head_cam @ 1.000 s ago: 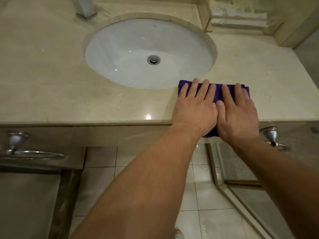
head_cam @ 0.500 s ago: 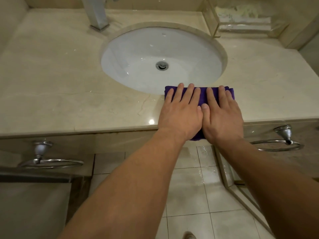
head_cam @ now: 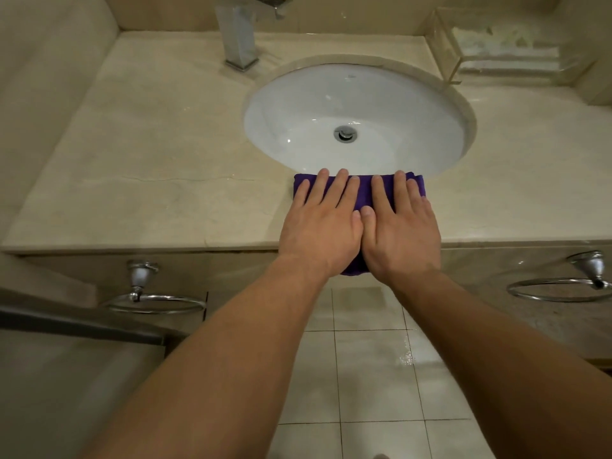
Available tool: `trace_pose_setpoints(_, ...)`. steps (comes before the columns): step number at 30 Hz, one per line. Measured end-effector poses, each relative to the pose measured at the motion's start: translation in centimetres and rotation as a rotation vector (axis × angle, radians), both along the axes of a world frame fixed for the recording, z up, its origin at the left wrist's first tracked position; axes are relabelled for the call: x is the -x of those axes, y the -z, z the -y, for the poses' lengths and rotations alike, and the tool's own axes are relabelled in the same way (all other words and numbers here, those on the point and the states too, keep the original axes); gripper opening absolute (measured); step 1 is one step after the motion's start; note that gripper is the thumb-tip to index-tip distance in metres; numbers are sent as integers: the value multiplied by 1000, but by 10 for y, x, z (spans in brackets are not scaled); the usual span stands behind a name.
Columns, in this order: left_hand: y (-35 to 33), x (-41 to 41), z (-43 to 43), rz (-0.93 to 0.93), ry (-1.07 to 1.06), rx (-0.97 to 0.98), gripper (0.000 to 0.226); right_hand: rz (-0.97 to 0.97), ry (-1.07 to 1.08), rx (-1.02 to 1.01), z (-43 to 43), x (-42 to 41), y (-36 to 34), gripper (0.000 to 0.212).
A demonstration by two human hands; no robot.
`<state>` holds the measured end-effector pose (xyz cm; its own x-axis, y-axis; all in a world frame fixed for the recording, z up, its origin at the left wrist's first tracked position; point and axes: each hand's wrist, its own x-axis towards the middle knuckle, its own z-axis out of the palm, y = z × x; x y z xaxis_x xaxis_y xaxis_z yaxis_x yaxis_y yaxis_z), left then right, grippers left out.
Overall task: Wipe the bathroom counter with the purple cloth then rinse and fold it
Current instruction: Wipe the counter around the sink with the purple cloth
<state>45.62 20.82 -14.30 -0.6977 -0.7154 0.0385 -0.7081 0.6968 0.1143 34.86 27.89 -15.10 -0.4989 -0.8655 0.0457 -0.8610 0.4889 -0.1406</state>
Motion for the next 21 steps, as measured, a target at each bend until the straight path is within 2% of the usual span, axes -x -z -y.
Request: trace_pose_setpoints(21,0,-115,46,6,-112,22,57,45,-124,-40,57,-107,-5,62)
